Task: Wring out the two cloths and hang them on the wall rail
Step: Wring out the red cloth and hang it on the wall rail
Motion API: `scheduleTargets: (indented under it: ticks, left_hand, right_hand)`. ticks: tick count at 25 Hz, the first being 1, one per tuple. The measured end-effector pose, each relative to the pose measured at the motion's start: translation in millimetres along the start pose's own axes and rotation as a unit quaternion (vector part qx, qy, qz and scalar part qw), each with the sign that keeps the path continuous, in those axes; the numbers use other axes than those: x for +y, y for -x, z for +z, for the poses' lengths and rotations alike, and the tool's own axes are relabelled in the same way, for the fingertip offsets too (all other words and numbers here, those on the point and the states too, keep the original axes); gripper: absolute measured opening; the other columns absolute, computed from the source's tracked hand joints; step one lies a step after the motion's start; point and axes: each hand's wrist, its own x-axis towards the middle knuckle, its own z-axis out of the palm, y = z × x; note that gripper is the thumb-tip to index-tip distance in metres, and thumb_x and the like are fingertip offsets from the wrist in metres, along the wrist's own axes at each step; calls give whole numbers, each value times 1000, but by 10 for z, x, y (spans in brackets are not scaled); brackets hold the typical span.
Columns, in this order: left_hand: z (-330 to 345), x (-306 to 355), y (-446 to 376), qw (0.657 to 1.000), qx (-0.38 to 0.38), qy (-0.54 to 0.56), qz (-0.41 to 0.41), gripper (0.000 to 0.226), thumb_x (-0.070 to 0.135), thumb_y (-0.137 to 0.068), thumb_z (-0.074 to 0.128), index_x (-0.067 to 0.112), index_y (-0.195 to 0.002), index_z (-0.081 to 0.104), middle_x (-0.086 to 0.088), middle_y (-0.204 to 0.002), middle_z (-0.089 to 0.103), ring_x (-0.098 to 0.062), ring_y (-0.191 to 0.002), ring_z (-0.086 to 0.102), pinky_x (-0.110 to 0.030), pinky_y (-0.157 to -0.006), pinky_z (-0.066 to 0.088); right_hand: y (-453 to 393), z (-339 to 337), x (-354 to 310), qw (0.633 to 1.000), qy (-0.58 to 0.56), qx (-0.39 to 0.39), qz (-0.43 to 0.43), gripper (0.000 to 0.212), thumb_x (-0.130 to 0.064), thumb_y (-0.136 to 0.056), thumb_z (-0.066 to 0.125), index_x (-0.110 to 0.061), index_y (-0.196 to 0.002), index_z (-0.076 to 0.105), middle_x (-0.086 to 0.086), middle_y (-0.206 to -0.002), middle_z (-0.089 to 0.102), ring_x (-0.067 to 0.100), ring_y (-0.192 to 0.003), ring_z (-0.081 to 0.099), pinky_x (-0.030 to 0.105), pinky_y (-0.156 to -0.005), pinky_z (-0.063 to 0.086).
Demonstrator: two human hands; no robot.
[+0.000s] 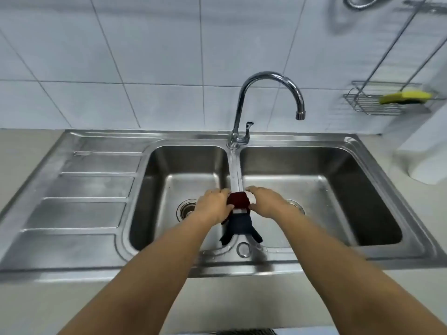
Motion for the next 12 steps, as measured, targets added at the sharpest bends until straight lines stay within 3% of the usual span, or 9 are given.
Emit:
scheduleTargets:
  ticks: [6, 12]
  left_hand:
    - [192, 105, -262, 999, -37, -8, -12, 52, 41, -88, 59, 18, -133, 45, -8, -126, 56, -28, -115, 49, -43, -97, 44]
    - [247, 137, -440, 1000, 3, -23, -5, 42, 34, -86, 62, 15, -121, 46, -8, -122, 54, -27, -110, 50, -40, -91, 45]
  right_hand:
    - [-179, 143, 138, 1000, -23, -9, -16, 46, -18, -88, 58, -22, -132, 46, 6, -128, 58, 29, -112, 57, 39, -90, 48]
    - [-353, 129, 205, 996, 22, 39, -74, 31, -22, -85, 62, -15, -114, 55, 6, -114, 56, 25, -109, 49, 35, -87, 44]
